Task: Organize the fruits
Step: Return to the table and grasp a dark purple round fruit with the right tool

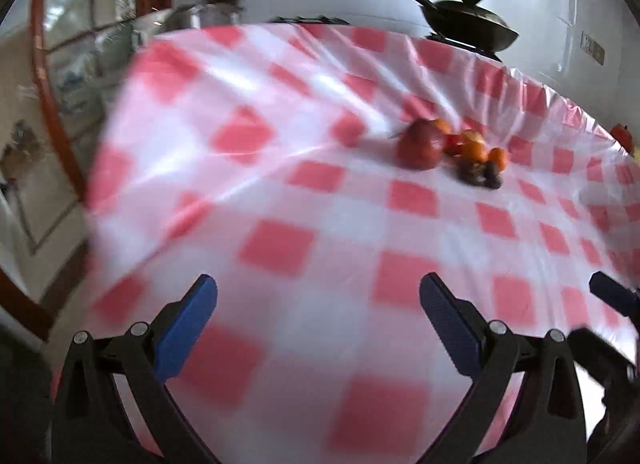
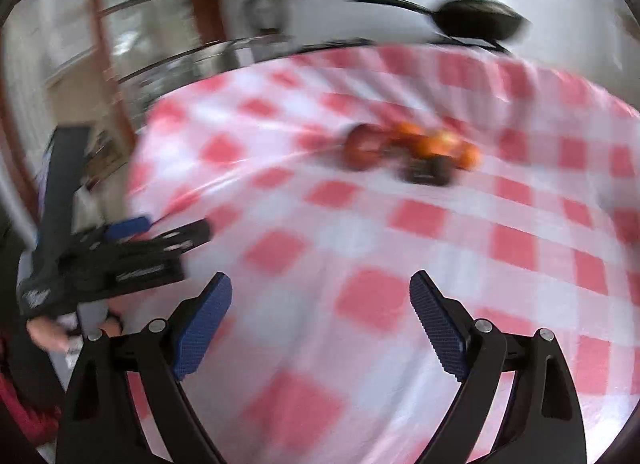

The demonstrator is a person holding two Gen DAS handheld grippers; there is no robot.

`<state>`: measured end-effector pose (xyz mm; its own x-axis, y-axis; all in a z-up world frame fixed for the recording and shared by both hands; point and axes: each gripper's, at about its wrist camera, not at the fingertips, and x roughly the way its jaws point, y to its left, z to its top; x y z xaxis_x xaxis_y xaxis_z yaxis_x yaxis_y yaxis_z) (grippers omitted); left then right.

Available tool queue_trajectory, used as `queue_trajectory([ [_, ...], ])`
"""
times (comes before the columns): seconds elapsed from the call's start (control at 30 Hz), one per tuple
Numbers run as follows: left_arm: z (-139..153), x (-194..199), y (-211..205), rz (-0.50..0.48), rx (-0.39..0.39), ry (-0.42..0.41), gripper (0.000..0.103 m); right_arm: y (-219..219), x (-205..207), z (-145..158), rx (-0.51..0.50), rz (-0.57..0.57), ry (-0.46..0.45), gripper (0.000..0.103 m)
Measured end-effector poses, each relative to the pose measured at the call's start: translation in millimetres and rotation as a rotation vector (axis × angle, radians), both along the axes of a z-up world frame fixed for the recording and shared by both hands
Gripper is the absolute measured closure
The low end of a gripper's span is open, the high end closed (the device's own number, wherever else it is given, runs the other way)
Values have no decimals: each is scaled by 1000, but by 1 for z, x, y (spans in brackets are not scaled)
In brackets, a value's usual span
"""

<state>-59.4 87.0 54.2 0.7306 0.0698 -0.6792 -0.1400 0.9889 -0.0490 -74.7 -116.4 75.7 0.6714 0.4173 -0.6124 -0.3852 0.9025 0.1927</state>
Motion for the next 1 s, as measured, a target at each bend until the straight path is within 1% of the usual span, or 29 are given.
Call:
queue_trajectory([
  [0.03, -3, 14, -7, -9, -11, -5, 2, -11, 9, -1, 9, -34, 11, 15],
  [0.1, -6, 40, -21, -24, -29, -9, 2, -34, 38, -13, 37, -102, 36, 15],
  [0.13, -8, 47, -23, -29, -40, -8, 2, -46, 58, -18, 59, -137, 56, 15],
  [0.2, -13, 63, -27, -35, -81, -1, 2, -54, 81, -22, 97, -170, 79, 15],
  [0.27, -17, 74, -25, -29, -130, 3, 2, -64, 103, -25, 96, -198, 89, 17],
  [0.33, -25, 81, -20, -11, -181, 9, 2, -64, 116, -25, 84, -209, 98, 21],
  [0.4, -32, 84, -9, 20, -252, 29, 2, -65, 136, -27, 97, -217, 112, 24],
  [0.47, -32, 78, 0, 29, -310, -16, 2, -64, 155, -31, 114, -224, 130, 26],
  [0.5, -32, 76, 2, 29, -324, -27, 2, -64, 164, -34, 123, -225, 142, 27],
  [0.6, -34, 76, 0, 4, -329, -24, 2, -63, 189, -42, 174, -231, 185, 34],
  [0.67, -33, 77, -1, 6, -323, -22, 2, -63, 204, -49, 213, -242, 219, 37],
  [0.77, -34, 75, 0, 7, -334, -28, 2, -62, 224, -58, 253, -251, 257, 42],
  [0.8, -33, 74, 1, 11, -339, -31, 2, -60, 228, -59, 256, -252, 264, 45],
  [0.83, -34, 75, 1, 10, -342, -32, 2, -58, 232, -60, 253, -250, 278, 46],
  [0.9, -33, 75, 1, 10, -341, -30, 2, -51, 236, -60, 228, -237, 275, 47],
  [0.93, -33, 75, 1, 11, -338, -29, 2, -47, 236, -60, 205, -230, 268, 49],
  [0.97, -33, 74, 1, 11, -338, -29, 2, -43, 235, -59, 193, -216, 263, 57],
  [1.0, -33, 74, 2, 13, -339, -29, 2, -42, 234, -60, 186, -207, 267, 61],
])
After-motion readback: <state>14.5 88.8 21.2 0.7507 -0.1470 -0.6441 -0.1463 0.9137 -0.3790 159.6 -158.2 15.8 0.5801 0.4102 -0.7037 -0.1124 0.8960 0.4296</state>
